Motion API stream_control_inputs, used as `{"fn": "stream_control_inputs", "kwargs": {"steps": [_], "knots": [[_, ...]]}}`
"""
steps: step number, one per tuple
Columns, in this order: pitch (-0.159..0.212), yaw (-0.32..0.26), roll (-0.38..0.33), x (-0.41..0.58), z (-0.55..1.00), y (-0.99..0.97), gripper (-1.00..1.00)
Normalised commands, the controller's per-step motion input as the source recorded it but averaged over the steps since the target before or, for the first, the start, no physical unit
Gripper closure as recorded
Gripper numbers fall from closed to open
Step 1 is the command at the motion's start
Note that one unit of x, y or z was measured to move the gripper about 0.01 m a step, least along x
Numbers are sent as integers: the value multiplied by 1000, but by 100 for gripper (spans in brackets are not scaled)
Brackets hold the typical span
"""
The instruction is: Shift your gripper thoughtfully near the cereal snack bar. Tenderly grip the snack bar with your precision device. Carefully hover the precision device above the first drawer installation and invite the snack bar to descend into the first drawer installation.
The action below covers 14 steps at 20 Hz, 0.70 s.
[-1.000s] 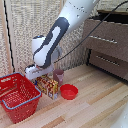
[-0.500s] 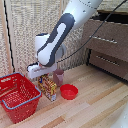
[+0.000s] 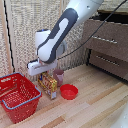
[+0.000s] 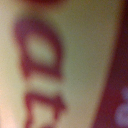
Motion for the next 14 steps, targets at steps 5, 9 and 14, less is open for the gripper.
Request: {"fn": "stream_control_inputs", "kwargs": {"steps": [5,9,14], "knots": [[131,-74,54,198,805,-33,100],[102,-78,36,256,897,-75,100],[92,-93,6,261,965,-162,100]]}}
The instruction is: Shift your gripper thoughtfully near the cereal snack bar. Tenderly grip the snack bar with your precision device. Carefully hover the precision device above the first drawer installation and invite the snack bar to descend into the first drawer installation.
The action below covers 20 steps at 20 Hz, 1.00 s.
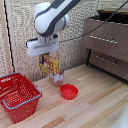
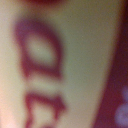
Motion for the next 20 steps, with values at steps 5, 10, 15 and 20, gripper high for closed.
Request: {"fn": "stream_control_inputs", "kwargs": {"steps": [5,10,15,20], "knots": [[78,-96,11,290,987,-153,100],[91,-121,2,251,994,-270,100],[76,-118,0,270,1000,-339,100],[30,-109,0,344,1000,-317,100]]}}
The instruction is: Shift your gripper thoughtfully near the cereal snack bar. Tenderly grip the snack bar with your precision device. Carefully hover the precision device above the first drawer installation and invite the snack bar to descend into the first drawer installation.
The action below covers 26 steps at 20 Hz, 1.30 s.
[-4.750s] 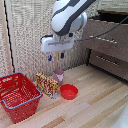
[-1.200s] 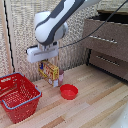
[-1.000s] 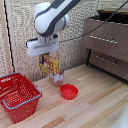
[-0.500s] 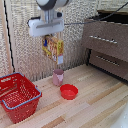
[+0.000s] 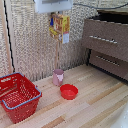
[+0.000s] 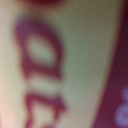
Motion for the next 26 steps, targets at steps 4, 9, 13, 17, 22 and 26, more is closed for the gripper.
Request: {"fn": "stream_control_inputs", "kwargs": {"steps": [4,9,13,17,22,26], "knots": [[6,-108,0,249,1000,-400,100],[1,-52,3,40,1000,-511,100],[0,0,4,-184,1000,-627,100],[0,0,0,-189,992,-701,100],[4,-26,4,-30,774,-810,100],[22,22,13,0,533,-924,100]]}}
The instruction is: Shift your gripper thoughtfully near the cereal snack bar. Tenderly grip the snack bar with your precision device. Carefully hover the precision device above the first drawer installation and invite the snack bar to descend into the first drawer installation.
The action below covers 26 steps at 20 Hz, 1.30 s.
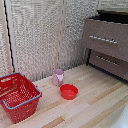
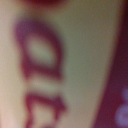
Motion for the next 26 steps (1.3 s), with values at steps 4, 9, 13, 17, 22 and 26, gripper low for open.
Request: {"fn": "stream_control_inputs", "kwargs": {"steps": [4,9,13,17,22,26], "knots": [[84,35,32,-3,279,-976,100],[132,87,0,0,119,-891,100],[166,94,0,0,0,-846,100],[127,72,0,-83,0,-894,100],[61,43,-3,-84,25,-900,100],[16,70,-1,-34,-4,-796,100]]}}
